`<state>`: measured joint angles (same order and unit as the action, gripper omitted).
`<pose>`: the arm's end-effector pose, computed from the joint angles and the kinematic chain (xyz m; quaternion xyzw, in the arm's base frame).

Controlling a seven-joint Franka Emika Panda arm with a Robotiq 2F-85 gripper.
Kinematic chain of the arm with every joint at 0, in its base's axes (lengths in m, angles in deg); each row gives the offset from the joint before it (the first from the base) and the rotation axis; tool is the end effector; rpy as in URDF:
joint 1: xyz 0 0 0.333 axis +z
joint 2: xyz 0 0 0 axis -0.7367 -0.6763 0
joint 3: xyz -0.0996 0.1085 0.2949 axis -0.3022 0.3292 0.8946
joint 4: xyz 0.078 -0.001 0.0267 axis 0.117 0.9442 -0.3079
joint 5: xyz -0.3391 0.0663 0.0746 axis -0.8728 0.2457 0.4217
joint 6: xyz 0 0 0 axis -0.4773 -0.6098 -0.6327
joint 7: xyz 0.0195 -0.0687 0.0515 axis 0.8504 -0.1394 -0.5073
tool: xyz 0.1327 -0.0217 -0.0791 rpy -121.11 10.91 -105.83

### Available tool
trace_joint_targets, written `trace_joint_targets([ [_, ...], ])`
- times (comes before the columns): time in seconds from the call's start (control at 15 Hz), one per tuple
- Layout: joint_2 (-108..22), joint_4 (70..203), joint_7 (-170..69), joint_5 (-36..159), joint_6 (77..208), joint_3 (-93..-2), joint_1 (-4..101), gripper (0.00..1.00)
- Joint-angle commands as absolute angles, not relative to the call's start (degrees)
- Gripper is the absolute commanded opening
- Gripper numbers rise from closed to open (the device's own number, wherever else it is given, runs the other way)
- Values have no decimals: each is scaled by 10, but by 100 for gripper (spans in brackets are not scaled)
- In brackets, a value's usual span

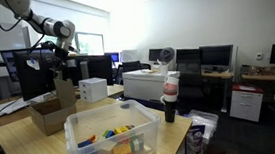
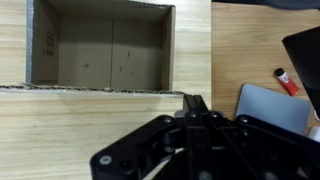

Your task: Close the brown box.

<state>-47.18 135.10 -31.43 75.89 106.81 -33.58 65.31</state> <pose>0.5171 0.2938 0.3959 -0.9853 -0.0037 0.1564 0.0683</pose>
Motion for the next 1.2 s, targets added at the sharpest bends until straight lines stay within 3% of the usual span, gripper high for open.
trace_joint_targets([
  [0.0, -477, 1334, -307, 746, 1050, -335, 658, 2],
  [0.73, -438, 1342, -289, 709, 1056, -337, 665, 2],
  [1.13, -377, 1373, -291, 675, 1123, -328, 679, 2],
])
